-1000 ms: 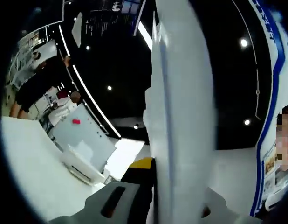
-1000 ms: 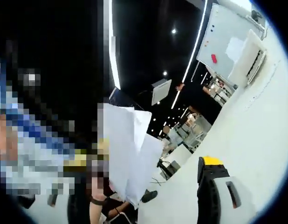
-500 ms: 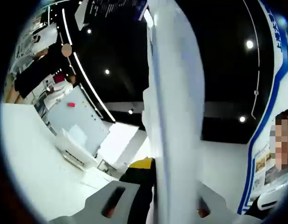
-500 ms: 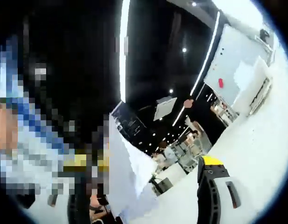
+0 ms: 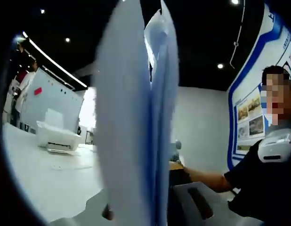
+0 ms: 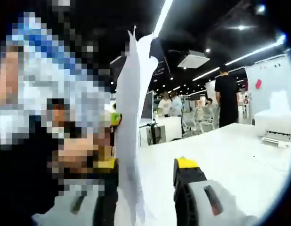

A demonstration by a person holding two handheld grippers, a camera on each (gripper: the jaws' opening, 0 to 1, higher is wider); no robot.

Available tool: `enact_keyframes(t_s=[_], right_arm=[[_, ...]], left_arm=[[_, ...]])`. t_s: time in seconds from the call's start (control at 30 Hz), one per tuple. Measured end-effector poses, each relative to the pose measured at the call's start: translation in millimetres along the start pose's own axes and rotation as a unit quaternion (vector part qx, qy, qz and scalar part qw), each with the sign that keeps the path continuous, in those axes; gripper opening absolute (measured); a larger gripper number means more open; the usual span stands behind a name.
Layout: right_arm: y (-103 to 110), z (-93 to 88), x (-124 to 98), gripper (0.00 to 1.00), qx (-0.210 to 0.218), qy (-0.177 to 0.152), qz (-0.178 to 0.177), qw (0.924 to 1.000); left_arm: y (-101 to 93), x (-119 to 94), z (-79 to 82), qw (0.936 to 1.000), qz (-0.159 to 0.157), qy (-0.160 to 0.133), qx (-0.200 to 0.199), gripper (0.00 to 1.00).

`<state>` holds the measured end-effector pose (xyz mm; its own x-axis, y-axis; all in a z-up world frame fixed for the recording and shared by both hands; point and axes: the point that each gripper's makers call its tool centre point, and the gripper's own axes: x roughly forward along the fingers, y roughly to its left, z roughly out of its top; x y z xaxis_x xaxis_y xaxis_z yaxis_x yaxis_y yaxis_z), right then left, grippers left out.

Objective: Organize the stack of printing papers by aligning and flattening the scattered papers on the table

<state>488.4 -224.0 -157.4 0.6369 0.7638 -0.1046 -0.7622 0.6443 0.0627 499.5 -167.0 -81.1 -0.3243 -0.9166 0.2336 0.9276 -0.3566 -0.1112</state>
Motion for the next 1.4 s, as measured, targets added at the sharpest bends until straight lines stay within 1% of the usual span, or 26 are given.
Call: enact_keyframes(t_s=[0.03, 0.07, 0.1, 0.13, 0.17, 0.23, 0.27, 0.33, 0.37, 0.4, 0.43, 0.5, 0.6, 0.73, 0.8, 0.9, 0.93, 0.97, 1.0, 1.03, 1.07, 1.13, 1.17, 1.33, 1.4], right_arm=[[0.4, -1.6, 0.4, 0.15, 0.006, -0.004, 0.004, 1.0], [2.0, -3.6, 0.5, 0.11, 0.014, -0.006, 0.008, 0.9999], [0.6, -5.0, 0.3, 0.07, 0.024, -0.008, 0.008, 0.9997], [-0.7, -6.8, 0.2, 0.06, 0.028, -0.006, 0.004, 0.9996], [-3.2, -9.1, -0.1, 0.05, 0.025, -0.004, -0.006, 0.9997], [-7.9, -11.1, -1.1, 0.04, 0.003, -0.001, -0.022, 0.9997], [-8.8, -11.3, -1.2, 0.04, -0.009, -0.002, -0.03, 0.9995], [-7.5, -11.5, -1.1, 0.09, -0.012, -0.006, -0.03, 0.9995], [-7.3, -10.8, -0.5, 0.17, -0.01, -0.008, -0.029, 0.9995], [-5.7, -11.2, 0.7, 0.22, -0.001, -0.008, -0.027, 0.9996], [-4.6, -12.1, 2.3, 0.24, 0.004, -0.008, -0.025, 0.9996], [-1.3, -14.1, 6.0, 0.25, 0.004, -0.006, -0.023, 0.9997], [0.6, -19.6, 11.4, 0.31, -0.003, 0.009, -0.023, 0.9997], [2.8, -20.8, 19.7, 0.35, -0.004, 0.021, -0.024, 0.9995], [-2.6, -20.6, 20.5, 0.39, -0.007, 0.023, -0.036, 0.9991], [-9.0, -21.2, 19.2, 0.37, -0.005, 0.023, -0.045, 0.9987], [-10.8, -21.5, 18.2, 0.37, -0.002, 0.022, -0.046, 0.9987], [-12.3, -22.0, 17.0, 0.37, 0.0, 0.022, -0.047, 0.9986], [-14.6, -22.7, 14.9, 0.37, 0.001, 0.02, -0.05, 0.9985], [-16.5, -22.9, 13.5, 0.37, 0.002, 0.019, -0.053, 0.9984], [-18.4, -23.3, 12.1, 0.37, 0.004, 0.017, -0.056, 0.9983], [-19.2, -24.5, 9.9, 0.37, 0.007, 0.015, -0.057, 0.9982], [-18.9, -25.2, 8.8, 0.37, 0.009, 0.012, -0.056, 0.9983], [-21.6, -26.8, 0.8, 0.4, 0.029, -0.004, -0.06, 0.9978], [-28.2, -27.6, -5.2, 0.44, 0.046, -0.02, -0.073, 0.9961]], left_arm=[[0.7, 1.9, -3.3, 0.9999, 0.001, 0.007, 0.011, 0.06], [2.6, 4.9, -9.2, 0.9991, 0.003, 0.02, 0.037, 0.06], [4.4, 5.9, -12.5, 0.9985, 0.005, 0.027, 0.048, 0.06], [8.9, 7.2, -15.3, 0.9974, 0.013, 0.031, 0.064, 0.06], [9.4, 8.3, -16.9, 0.9972, 0.013, 0.03, 0.067, 0.06], [12.6, 8.9, -19.6, 0.9963, 0.02, 0.03, 0.079, 0.07], [15.7, 8.3, -19.0, 0.9955, 0.027, 0.022, 0.088, 0.08], [23.5, 5.1, -18.3, 0.9947, 0.047, 0.007, 0.091, 0.14], [28.1, 2.5, -18.1, 0.9954, 0.053, 0.0, 0.08, 0.19], [32.1, -0.1, -19.6, 0.9959, 0.059, -0.005, 0.068, 0.21], [31.7, -1.0, -20.0, 0.9957, 0.061, -0.01, 0.069, 0.23], [30.8, -2.1, -18.8, 0.9946, 0.067, -0.02, 0.077, 0.24], [30.7, 0.1, -16.9, 0.9941, 0.072, -0.022, 0.079, 0.3], [27.5, 7.2, -13.0, 0.9944, 0.066, -0.019, 0.081, 0.34], [27.4, 10.4, -11.2, 0.9943, 0.066, -0.017, 0.083, 0.35], [29.4, 12.1, -10.8, 0.9947, 0.063, -0.016, 0.079, 0.35], [29.5, 12.0, -11.5, 0.9948, 0.063, -0.014, 0.079, 0.34], [29.4, 11.3, -12.9, 0.9948, 0.062, -0.011, 0.08, 0.3], [28.5, 10.0, -13.7, 0.9951, 0.058, -0.009, 0.08, 0.21], [22.3, 9.6, -14.8, 0.9966, 0.037, -0.009, 0.073, 0.08], [20.9, 8.9, -14.3, 0.9969, 0.033, -0.01, 0.071, 0.07], [21.7, 9.3, -14.3, 0.9962, 0.037, -0.011, 0.078, 0.06], [19.8, 9.9, -14.7, 0.9962, 0.034, -0.01, 0.08, 0.06], [19.6, 10.3, -14.0, 0.9963, 0.035, -0.012, 0.077, 0.06], [18.2, 8.8, -1.1, 0.9947, 0.045, -0.042, 0.083, 0.06]])
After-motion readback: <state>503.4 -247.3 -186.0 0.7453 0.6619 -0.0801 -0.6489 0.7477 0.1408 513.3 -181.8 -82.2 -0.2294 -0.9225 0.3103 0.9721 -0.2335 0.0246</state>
